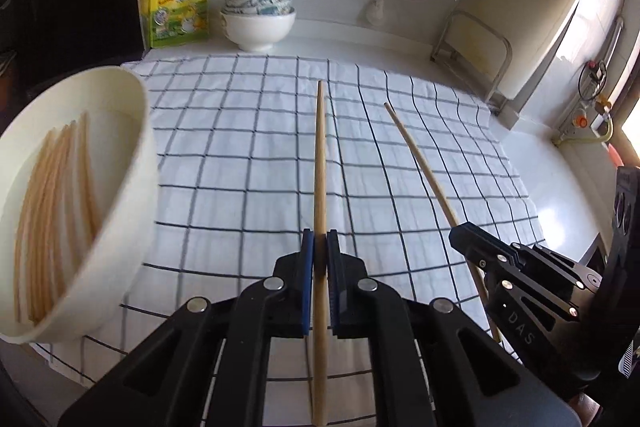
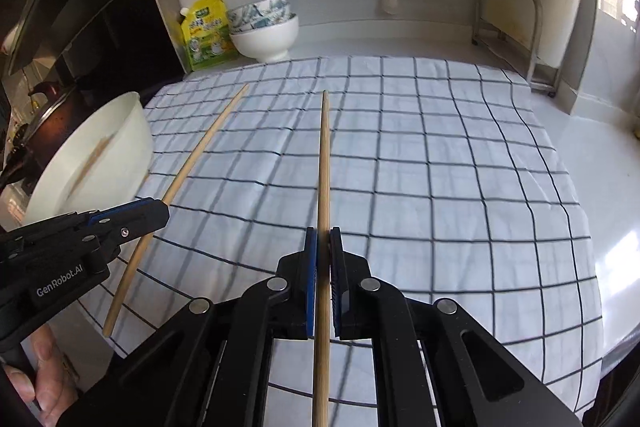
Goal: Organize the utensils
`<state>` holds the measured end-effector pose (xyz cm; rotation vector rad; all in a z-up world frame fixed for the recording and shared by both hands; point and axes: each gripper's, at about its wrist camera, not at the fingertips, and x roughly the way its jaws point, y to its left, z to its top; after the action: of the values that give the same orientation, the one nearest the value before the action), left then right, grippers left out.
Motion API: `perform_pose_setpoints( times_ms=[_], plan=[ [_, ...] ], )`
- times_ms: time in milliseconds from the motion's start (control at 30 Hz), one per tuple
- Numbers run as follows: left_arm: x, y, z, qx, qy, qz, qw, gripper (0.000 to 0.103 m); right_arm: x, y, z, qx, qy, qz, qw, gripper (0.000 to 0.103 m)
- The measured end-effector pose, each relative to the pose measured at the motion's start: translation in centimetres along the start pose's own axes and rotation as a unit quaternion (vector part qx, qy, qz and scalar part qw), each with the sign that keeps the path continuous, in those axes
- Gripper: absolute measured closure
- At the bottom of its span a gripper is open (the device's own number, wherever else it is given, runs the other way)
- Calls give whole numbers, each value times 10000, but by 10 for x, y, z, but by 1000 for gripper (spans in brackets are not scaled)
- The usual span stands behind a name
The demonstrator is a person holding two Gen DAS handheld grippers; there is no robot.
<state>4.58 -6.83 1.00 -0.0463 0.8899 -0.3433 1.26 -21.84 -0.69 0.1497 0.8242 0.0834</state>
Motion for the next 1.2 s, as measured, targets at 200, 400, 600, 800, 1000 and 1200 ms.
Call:
perform_pose_setpoints(
  times_ms=[200,400,600,800,1000,1200],
  plan=[
    [-42,71,25,-272,-488,564,9968,96,7,83,50,-454,-291,792,9954,97],
    [-60,147,35,-641,-669,1302,9871,96,42,171,80,-887,-146,1410,9859,97],
    [-57,206,31,-995,-550,1599,9806,96,75,234,88,-1216,149,1688,9780,97],
    [-47,228,21,-1122,-366,1570,9805,96,100,254,84,-1318,464,1597,9772,97],
    [-40,236,16,-1243,-282,1544,9798,83,109,248,81,-1181,613,1557,9788,96],
    [-49,238,9,-1348,-399,1602,9770,57,100,238,75,-1113,525,1476,9814,94]
  ],
)
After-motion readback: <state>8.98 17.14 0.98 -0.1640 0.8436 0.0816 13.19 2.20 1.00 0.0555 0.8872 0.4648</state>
